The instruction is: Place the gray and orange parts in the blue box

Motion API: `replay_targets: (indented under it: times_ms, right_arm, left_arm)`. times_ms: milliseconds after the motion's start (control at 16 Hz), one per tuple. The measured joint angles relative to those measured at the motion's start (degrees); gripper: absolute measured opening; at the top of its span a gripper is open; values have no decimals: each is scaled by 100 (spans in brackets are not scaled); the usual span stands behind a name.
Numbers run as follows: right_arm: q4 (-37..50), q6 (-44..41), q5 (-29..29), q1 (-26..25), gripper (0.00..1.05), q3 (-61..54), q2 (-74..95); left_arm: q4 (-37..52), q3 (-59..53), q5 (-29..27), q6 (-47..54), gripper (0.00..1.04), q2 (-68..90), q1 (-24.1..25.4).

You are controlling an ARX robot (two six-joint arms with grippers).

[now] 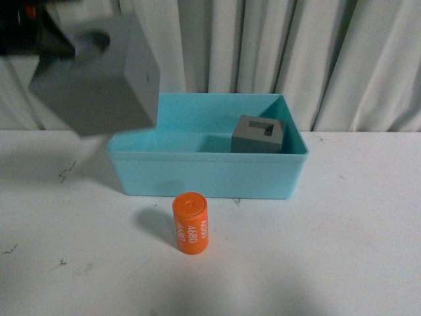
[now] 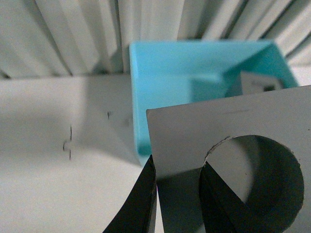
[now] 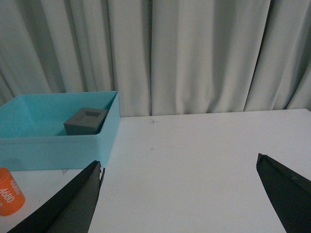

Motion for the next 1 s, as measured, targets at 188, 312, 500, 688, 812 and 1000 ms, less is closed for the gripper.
replay_targets:
  times_ms: [188, 312, 500, 688, 812, 1000]
  right_arm:
    - [-2, 0, 0, 0, 98, 0, 0]
    - [-2, 0, 0, 0, 98, 0, 0]
    - [-2, 0, 0, 0, 98, 0, 0]
    - [-2, 0, 0, 0, 98, 0, 2]
    - [-2, 0, 0, 0, 98, 0, 0]
    - [-2, 0, 0, 0, 98, 0, 0]
  left_arm:
    - [221, 1174, -249, -17, 20, 774, -197]
    - [472, 2009, -660, 175, 20, 1729, -409]
    - [643, 2546, -1067, 533, 20, 2787, -568]
    - [688, 2669, -1458, 824, 20, 3504, -553]
    - [750, 2669, -1639, 920, 19, 3786, -490]
    - [800, 2667, -1698, 949, 19, 3873, -481]
